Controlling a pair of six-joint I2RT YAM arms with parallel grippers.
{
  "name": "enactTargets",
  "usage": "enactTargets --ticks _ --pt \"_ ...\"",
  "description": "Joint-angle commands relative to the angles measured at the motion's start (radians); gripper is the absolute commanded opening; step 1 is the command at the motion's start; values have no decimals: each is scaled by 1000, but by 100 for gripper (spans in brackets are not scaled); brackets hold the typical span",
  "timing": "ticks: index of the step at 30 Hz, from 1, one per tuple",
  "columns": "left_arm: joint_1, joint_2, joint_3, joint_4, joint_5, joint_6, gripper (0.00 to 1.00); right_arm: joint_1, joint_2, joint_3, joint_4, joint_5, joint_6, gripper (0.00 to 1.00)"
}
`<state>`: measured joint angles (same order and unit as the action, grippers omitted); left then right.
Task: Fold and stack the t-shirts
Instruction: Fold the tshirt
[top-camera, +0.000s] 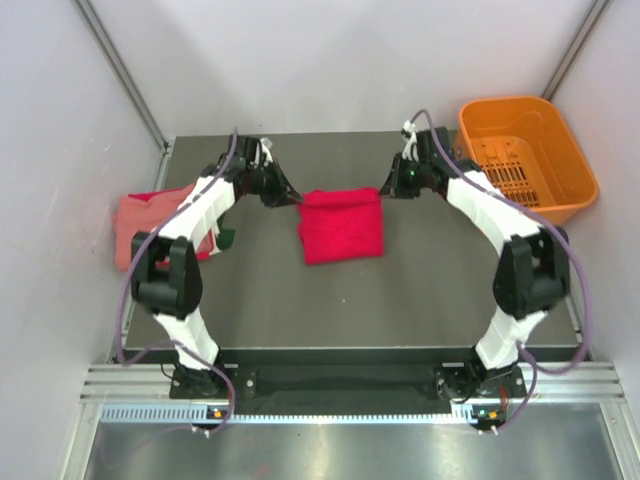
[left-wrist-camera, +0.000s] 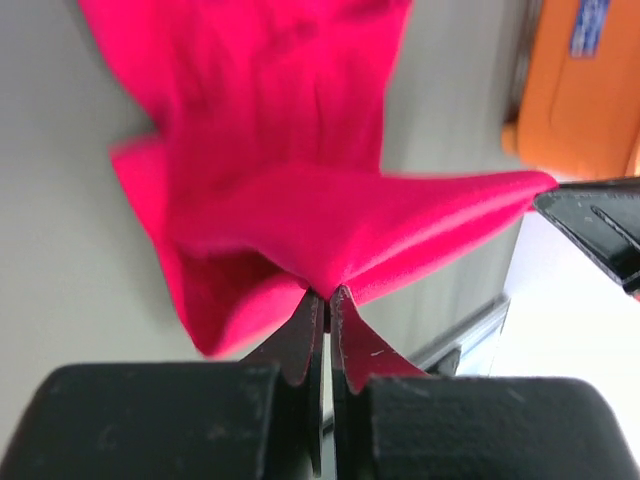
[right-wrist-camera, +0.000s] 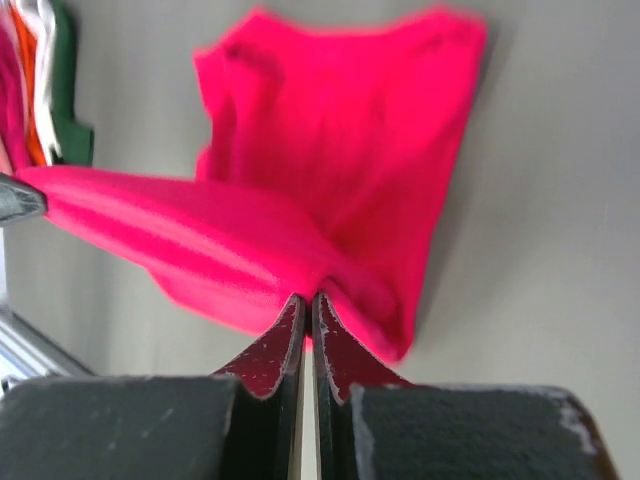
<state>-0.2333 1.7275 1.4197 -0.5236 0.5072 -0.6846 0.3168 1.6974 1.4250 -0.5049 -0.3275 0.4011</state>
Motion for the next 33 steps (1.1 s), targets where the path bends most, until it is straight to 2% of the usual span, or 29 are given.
enactTargets --ticks 1,3,4,5,6,7,8,9,11,15,18,23,26,27,30,31,33 --pt "49 128 128 31 5 -6 0 -44 129 162 23 -31 -15 0" --pt "69 229 229 19 -8 -4 0 -58 248 289 16 -67 -19 3" --pt "74 266 263 5 -21 -1 6 -58 290 337 3 -67 -21 38" --pt "80 308 341 -3 -19 11 48 -64 326 383 -23 -32 -22 51" --pt "80 376 373 -6 2 14 62 -64 373 435 -24 -19 -33 57" --pt "81 407 408 -31 31 8 80 -65 387 448 -23 -4 -38 78" --pt "83 431 464 -56 34 19 98 -68 393 448 -18 20 -39 82" --pt "83 438 470 -58 28 22 98 -70 387 434 -8 22 -51 88" --pt "84 416 435 -24 -24 42 98 -71 363 393 17 28 -62 88" --pt "83 345 349 10 -65 82 98 -76 279 237 100 24 -91 86" --pt "80 310 245 59 -68 95 96 -74 271 181 112 -1 -100 84" --pt "75 284 133 63 -127 125 88 -76 344 216 88 -37 -96 78" --pt "74 227 101 31 -241 167 89 -74 395 242 83 -48 -94 78" --pt "74 218 101 -13 -347 180 89 -74 416 253 80 -56 -94 78" --pt "72 201 123 -81 -525 218 86 -74 461 265 83 -114 -85 77" --pt "72 201 131 -122 -638 220 85 -74 472 265 85 -125 -85 77" --pt "72 204 142 -139 -725 224 85 -74 495 272 91 -154 -81 76"
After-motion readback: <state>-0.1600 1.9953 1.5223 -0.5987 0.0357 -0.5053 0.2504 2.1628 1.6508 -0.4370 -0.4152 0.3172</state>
